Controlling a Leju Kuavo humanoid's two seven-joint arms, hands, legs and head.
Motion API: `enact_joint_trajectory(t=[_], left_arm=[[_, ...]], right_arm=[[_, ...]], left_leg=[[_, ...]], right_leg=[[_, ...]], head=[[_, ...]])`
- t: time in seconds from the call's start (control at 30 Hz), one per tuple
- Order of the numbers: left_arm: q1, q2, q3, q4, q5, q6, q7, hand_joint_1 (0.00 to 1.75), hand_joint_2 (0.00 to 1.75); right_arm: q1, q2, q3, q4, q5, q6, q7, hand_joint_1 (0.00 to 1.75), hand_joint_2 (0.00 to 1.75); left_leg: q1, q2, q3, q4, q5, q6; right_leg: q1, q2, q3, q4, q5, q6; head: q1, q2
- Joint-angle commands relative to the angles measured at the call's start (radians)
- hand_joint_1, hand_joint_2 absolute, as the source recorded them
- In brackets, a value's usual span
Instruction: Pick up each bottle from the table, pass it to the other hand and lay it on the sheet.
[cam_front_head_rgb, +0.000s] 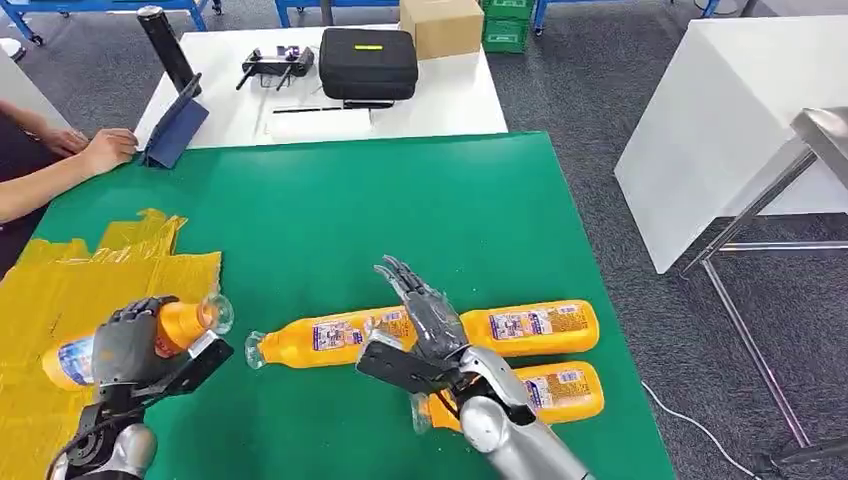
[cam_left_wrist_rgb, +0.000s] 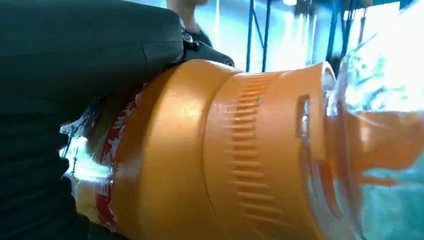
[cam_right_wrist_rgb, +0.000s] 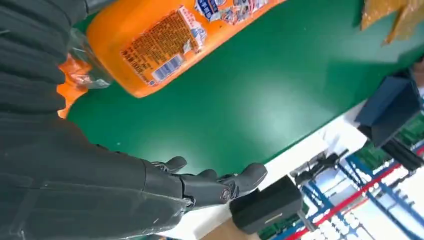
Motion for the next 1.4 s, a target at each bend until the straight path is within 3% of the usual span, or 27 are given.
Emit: enact_joint_trajectory(t=[0.03, 0.23, 0.27, 0.3, 0.43, 0.73, 1.13, 1.4], left_arm=[[-0.096, 0.057, -0.037, 0.285, -0.033, -0.015, 0.035, 1.75, 1.75], [-0.221, 0.075, -0.032, 0.478, -0.097, -0.028, 0.127, 1.75, 1.75], [-0.235, 0.073, -0.029, 0.497, -0.107, -0.011, 0.140, 0.75, 1.75], [-0.249, 0.071, -0.030, 0.511, -0.120, -0.002, 0.154, 0.00, 1.75], [-0.295, 0.054, -0.030, 0.539, -0.117, -0.034, 0.165, 0.00, 1.75], [-0.320, 0.030, -0.063, 0.488, 0.004, -0.124, 0.058, 0.00, 1.75], [-0.319, 0.029, -0.064, 0.483, 0.016, -0.131, 0.048, 0.00, 1.75], [-0.217, -0.016, -0.038, 0.226, 0.529, -0.385, -0.256, 0.00, 1.75]], right_arm=[[-0.090, -0.010, 0.063, 0.142, -0.005, 0.015, 0.012, 0.00, 1.75], [-0.139, 0.007, 0.096, 0.240, 0.006, 0.038, 0.031, 0.00, 1.75], [-0.146, 0.010, 0.103, 0.253, 0.012, 0.040, 0.037, 0.00, 1.75], [-0.157, 0.013, 0.114, 0.275, 0.021, 0.045, 0.043, 0.00, 1.75], [-0.201, 0.037, 0.148, 0.381, 0.068, 0.048, 0.069, 0.00, 1.75], [-0.239, 0.081, 0.155, 0.552, 0.103, 0.055, 0.076, 0.00, 1.75], [-0.240, 0.084, 0.154, 0.560, 0.103, 0.056, 0.075, 0.00, 1.75], [-0.272, 0.148, 0.172, 0.744, 0.209, 0.037, 0.098, 0.00, 1.75]], left_leg=[[0.000, 0.001, 0.002, -0.001, 0.000, -0.002], [0.002, 0.002, 0.001, 0.001, 0.001, -0.004], [0.000, 0.000, 0.001, -0.001, 0.001, -0.002], [0.001, 0.001, 0.001, 0.000, 0.001, -0.002], [0.003, 0.004, 0.000, 0.002, 0.002, -0.005], [0.002, -0.001, 0.000, 0.001, 0.006, -0.005], [0.001, -0.002, 0.001, 0.000, 0.005, -0.004], [0.002, 0.000, 0.000, 0.001, 0.005, -0.005]], right_leg=[[0.000, 0.000, 0.002, -0.001, 0.000, -0.001], [0.002, 0.001, 0.002, -0.001, 0.002, -0.002], [0.000, 0.000, 0.001, 0.000, 0.001, -0.001], [0.001, 0.000, 0.001, 0.000, 0.001, -0.002], [0.004, 0.001, 0.001, 0.000, 0.004, -0.006], [0.002, -0.002, 0.000, 0.002, 0.003, -0.004], [0.001, -0.002, 0.001, 0.003, 0.002, -0.003], [0.002, -0.001, 0.000, 0.002, 0.003, -0.004]], head=[[0.000, 0.000], [0.000, 0.000], [0.000, 0.000], [0.000, 0.000], [0.000, 0.000], [0.000, 0.000], [0.000, 0.000], [0.000, 0.000]])
